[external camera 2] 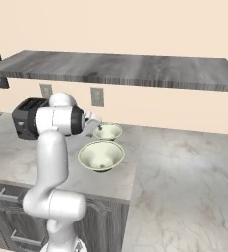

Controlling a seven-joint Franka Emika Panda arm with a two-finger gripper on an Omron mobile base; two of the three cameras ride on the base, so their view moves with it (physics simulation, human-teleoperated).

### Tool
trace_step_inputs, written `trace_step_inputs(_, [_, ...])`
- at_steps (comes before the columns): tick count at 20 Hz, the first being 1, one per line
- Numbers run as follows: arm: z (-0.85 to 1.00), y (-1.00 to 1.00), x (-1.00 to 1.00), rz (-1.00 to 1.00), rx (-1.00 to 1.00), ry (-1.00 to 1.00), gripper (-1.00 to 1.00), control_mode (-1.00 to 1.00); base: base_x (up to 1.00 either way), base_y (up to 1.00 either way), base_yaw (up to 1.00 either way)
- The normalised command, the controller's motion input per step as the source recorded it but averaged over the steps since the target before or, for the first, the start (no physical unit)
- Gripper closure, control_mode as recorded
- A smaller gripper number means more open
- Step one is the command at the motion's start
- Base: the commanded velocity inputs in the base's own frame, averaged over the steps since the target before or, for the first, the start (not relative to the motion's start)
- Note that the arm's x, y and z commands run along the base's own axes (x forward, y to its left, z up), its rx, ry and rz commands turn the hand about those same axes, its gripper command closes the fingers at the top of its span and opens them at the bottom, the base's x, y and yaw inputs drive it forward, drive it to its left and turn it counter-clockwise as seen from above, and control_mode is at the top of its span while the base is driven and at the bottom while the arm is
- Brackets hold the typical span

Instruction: Pick up the bowls on the counter and stack them on top of one another in the open cabinet. Place the smaller bowl on top of the larger bowl.

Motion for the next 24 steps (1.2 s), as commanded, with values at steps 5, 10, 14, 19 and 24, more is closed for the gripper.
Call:
trace_step_inputs(5, [-0.16,0.0,0.23,0.01,0.0,0.0,-1.0,-1.0,0.0,0.0,0.0])
trace_step_inputs(10, [-0.12,0.0,0.06,0.0,0.0,0.0,1.0,-1.0,0.0,0.0,0.0])
trace_step_inputs(14, [-0.1,0.0,0.0,0.0,0.0,0.0,1.0,-1.0,0.0,0.0,0.0])
trace_step_inputs(19, [-0.02,0.0,0.0,0.0,0.0,0.0,1.0,-1.0,0.0,0.0,0.0])
trace_step_inputs(24, [0.09,0.0,-0.01,0.0,0.0,0.0,1.0,-1.0,0.0,0.0,0.0])
